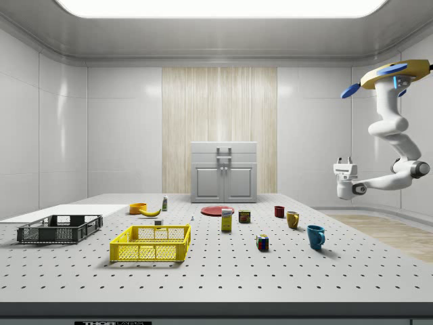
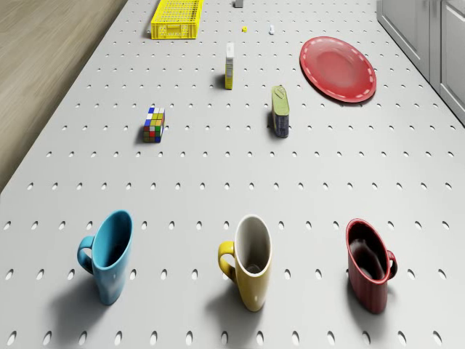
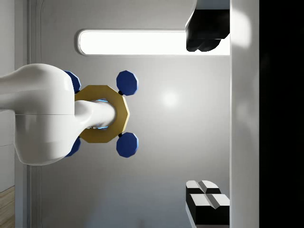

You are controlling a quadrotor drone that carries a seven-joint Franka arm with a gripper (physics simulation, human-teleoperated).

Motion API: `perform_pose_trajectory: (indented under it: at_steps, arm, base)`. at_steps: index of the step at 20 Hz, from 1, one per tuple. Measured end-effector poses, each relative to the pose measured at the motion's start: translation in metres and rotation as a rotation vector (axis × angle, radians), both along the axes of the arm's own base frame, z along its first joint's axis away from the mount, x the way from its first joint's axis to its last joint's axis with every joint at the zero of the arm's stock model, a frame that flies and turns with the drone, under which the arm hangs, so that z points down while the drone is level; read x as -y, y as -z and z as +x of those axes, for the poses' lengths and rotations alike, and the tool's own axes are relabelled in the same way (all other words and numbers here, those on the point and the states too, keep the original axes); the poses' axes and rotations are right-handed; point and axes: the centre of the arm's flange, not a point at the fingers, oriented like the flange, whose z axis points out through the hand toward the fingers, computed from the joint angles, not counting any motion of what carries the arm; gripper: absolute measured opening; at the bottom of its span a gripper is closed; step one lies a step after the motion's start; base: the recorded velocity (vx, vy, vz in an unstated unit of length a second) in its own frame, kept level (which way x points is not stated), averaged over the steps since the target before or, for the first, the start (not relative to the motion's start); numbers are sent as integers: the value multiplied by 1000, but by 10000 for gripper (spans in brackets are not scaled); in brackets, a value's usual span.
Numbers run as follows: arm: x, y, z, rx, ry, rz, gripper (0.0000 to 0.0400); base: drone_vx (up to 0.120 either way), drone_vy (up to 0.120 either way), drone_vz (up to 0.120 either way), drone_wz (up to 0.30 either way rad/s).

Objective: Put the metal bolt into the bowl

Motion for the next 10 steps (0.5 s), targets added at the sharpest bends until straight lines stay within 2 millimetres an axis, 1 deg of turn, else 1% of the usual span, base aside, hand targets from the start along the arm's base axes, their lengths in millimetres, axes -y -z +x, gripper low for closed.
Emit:
perform_pose_trajectory:
  at_steps: [2, 6, 10]
  arm:
    - [0, -8, 1, 2, 0, 0, 400]
    - [0, -19, 1, 5, 0, 0, 400]
    - [0, -24, 2, 8, 0, 0, 400]
  base:
    - [20, -120, 0, 0]
    - [120, -120, 0, 0]
    - [120, -120, 0, 0]
